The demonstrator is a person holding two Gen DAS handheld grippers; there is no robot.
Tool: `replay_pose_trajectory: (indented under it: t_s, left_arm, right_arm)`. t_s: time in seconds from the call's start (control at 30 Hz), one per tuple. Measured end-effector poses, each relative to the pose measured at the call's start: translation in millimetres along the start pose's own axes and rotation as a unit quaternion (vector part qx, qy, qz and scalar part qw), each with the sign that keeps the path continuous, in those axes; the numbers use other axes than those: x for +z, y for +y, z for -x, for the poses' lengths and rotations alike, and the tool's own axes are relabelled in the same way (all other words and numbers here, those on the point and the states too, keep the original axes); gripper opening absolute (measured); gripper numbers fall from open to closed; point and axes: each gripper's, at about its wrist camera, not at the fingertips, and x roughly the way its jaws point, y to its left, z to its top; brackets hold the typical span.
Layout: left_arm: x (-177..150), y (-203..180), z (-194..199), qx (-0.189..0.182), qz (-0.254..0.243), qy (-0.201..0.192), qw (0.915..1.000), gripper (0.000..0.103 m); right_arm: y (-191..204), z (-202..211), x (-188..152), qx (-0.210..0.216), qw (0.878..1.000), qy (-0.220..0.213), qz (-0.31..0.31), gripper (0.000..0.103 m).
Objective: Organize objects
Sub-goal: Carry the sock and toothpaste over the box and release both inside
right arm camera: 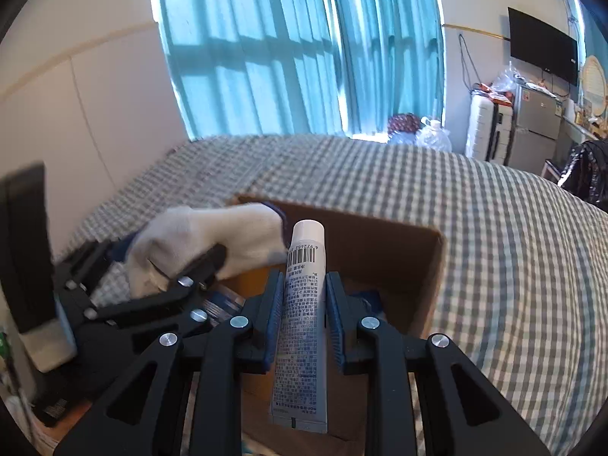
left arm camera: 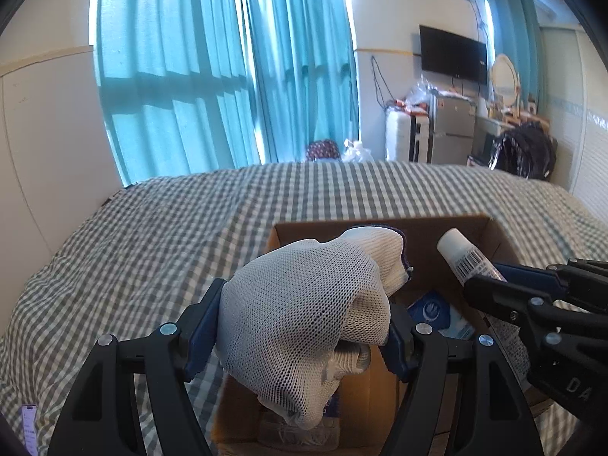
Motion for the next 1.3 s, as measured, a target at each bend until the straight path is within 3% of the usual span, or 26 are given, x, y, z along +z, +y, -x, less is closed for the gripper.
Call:
replay_pose_trajectory:
  t_s: [0.3,0.53,0.57,0.63,0.7,0.77,1.07,1.3]
  left_arm:
    - [-7.4,-2.9,-1.2,-0.014,-0.002,0.015,0.9998,0.073]
    - [-5.9,2.4,10.3,-0.020,0.000,0.017,0.9997,0.082]
    - [-5.9,3.9,12.8,-0.018,0.000,0.015,0.9997,0.083]
    - [-5.6,5.1,20.5,-0.020,-0.004,0.012,0.9997,0.087]
    - [-3.4,5.2,30.7,-0.010,-0.011,0.006,0.9999,0.096]
    - [0.9,5.5,47.0,0.002,-0.015,-0.008,0.9999,0.101]
    - [22.0,15.3,116.6,-0.007,0.014,-0.035,0.9993,0.103]
    - [16.6,26.1,164.7,-0.020,0.037,-0.048,0.9980,0.103]
  right_arm:
    - [-14.6,-5.7,-8.4,-0.001,1.000,0.010,-0.025,0.022]
    - [-8.5,16.5,-5.0,-0.014,1.000,-0.008,-0.024,0.023]
    - [-9.3,20.6,-3.6,-0.016,1.000,-0.011,-0.023,0.025]
    - [-7.6,29.8,-0.9,-0.019,0.999,-0.018,-0.027,0.046]
    - [-6.6,42.0,0.8,-0.022,0.999,-0.027,-0.036,0.058]
    - [-4.7,57.8,2.0,-0.024,0.998,-0.036,-0.037,0.058]
    - [9.0,146.2,2.2,-0.048,0.996,-0.072,-0.012,0.066]
    - [29.6,205.0,-11.5,-0.066,0.994,-0.089,0.014,0.071]
